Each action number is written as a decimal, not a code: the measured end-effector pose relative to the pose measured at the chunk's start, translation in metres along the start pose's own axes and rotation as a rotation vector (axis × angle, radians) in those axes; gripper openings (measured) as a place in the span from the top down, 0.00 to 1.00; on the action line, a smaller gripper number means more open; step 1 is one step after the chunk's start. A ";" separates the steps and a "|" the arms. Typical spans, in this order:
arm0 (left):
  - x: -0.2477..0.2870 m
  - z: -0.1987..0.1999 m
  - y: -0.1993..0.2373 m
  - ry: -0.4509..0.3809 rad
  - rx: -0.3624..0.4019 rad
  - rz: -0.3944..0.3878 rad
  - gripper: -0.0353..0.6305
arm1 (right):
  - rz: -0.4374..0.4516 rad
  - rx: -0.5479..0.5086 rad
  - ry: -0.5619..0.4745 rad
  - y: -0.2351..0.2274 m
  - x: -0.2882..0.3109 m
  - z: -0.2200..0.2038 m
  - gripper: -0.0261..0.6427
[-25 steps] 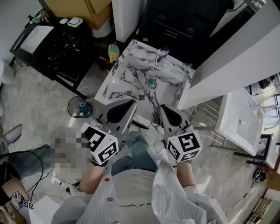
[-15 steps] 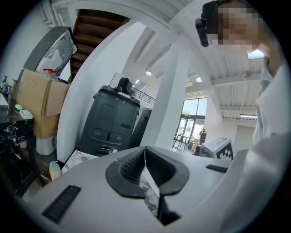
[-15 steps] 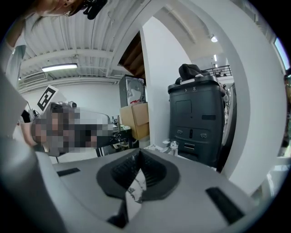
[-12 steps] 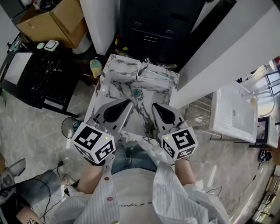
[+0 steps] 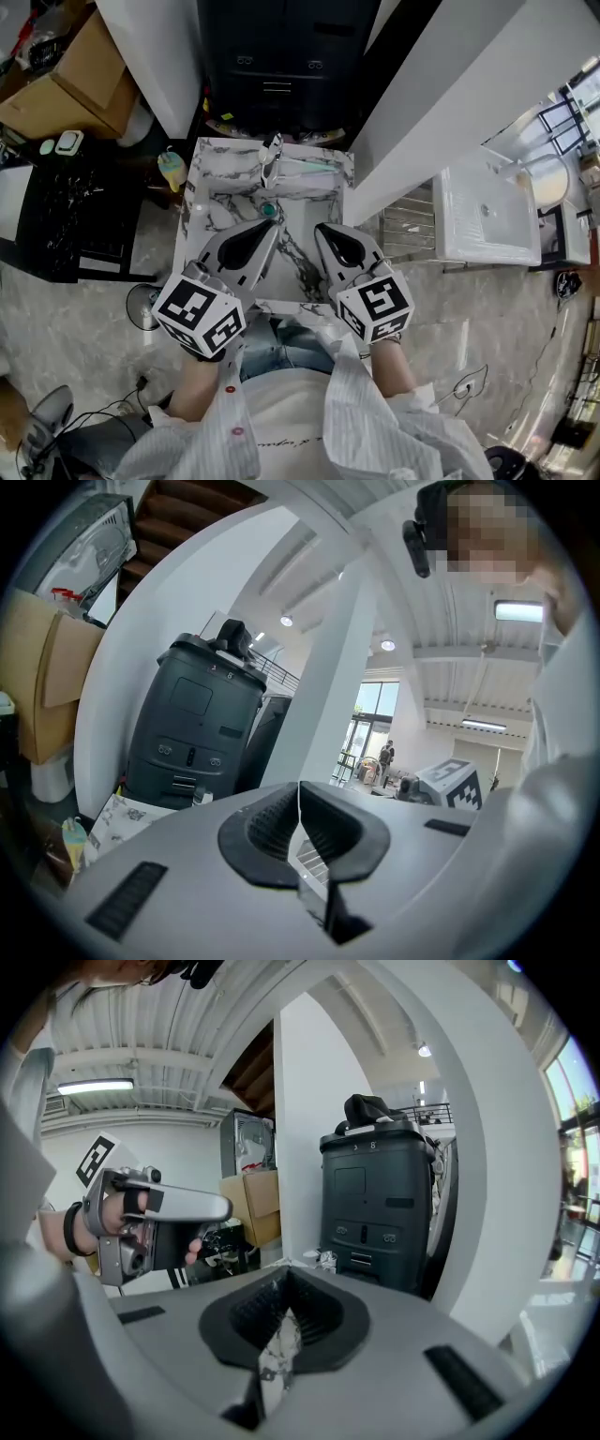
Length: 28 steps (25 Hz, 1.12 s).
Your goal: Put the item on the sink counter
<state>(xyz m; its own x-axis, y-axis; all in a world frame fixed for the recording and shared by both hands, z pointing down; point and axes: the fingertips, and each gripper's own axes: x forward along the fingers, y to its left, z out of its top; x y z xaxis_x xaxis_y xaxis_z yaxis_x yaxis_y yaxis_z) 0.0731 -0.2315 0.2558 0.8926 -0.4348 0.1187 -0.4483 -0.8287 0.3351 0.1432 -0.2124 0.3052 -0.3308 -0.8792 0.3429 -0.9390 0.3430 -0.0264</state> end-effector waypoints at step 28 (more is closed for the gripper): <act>0.021 -0.049 0.061 0.136 -0.102 0.004 0.92 | 0.002 -0.034 0.184 -0.055 0.085 -0.038 0.94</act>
<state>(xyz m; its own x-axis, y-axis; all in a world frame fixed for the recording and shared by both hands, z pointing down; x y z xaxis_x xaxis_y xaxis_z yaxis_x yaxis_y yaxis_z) 0.0667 -0.2741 0.3249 0.8920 -0.3809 0.2433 -0.4511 -0.7841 0.4262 0.1698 -0.2934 0.3718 -0.3068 -0.8043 0.5089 -0.9335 0.3585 0.0037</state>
